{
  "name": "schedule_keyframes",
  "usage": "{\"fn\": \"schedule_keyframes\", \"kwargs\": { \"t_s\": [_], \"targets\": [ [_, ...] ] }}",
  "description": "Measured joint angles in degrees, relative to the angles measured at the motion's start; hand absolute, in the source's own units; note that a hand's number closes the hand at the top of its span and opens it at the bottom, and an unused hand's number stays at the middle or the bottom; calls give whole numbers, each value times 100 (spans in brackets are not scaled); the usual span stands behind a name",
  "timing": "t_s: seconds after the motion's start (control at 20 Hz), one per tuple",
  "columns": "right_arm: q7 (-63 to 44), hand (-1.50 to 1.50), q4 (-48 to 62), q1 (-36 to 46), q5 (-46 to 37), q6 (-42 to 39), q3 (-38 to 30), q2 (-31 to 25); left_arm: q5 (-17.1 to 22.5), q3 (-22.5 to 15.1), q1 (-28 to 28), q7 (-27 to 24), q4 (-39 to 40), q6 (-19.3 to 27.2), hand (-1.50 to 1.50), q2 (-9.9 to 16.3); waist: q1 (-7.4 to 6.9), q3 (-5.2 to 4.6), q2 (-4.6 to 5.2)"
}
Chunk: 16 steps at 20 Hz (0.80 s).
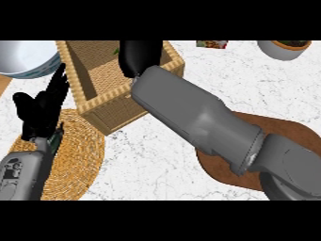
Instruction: Pick the lemon from the cutting board and place it in the basket
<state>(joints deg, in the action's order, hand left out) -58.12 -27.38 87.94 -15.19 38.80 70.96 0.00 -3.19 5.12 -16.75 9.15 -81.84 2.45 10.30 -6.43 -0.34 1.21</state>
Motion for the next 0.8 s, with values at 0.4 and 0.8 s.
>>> {"fn": "schedule_keyframes", "kwargs": {
  "t_s": [0.4,0.8],
  "targets": [
    [99,150,210,179,-1,-529,131,-1,-66,-62,22,15,-77,86,0,-90,-20,10,30],
    [251,150,340,51,497,-1513,-106,-3,-4,-2,-39,104,-102,33,0,-34,-34,10,51]
  ]
}}
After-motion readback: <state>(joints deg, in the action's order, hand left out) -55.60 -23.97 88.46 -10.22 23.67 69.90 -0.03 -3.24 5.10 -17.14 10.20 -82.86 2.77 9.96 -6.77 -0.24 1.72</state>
